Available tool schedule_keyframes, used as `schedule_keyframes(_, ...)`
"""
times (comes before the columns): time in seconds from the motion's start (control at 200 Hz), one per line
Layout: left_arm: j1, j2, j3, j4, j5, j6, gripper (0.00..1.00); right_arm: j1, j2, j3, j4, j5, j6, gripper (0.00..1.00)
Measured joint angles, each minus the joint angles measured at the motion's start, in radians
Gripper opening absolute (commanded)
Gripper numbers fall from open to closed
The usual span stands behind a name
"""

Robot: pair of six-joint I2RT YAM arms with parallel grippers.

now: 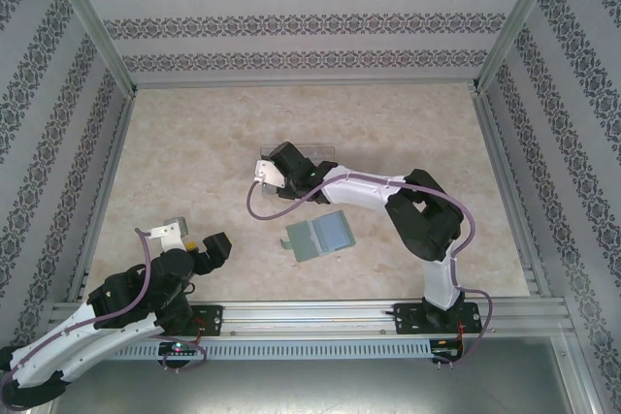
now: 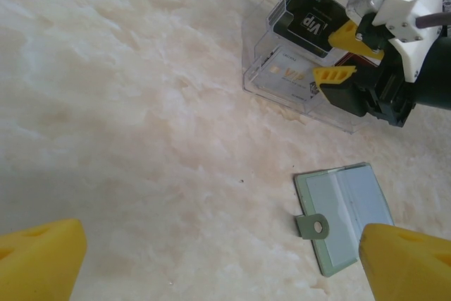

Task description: Take the credit cards out of the card holder

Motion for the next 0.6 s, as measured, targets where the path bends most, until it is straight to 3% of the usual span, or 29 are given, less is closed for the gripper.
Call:
schedule_keyframes(0.215,0.0,0.0,0.0,0.0,0.003,0.0,1.0,0.0,-0.094,-0.071,0.031,-0.013,0.065,0.48)
schedule_keyframes(0.285,0.0,0.001,0.0,0.0,0.004,0.001,1.0,0.0,-0.139,-0.111,0.056,-0.016,0.097,0.57)
schedule_keyframes(0.36,0.0,0.021,0.0,0.002,0.005,0.008,1.0,0.0,-0.201,-0.175,0.109,-0.01,0.136,0.6)
schedule_keyframes(0.57,0.0,0.259,0.075,0.023,-0.01,0.05,1.0,-0.041,-0.425,-0.387,0.252,0.011,0.259,0.65)
schedule_keyframes(0.6,0.0,0.304,0.099,0.033,-0.018,0.055,1.0,-0.056,-0.455,-0.414,0.274,0.018,0.277,0.7)
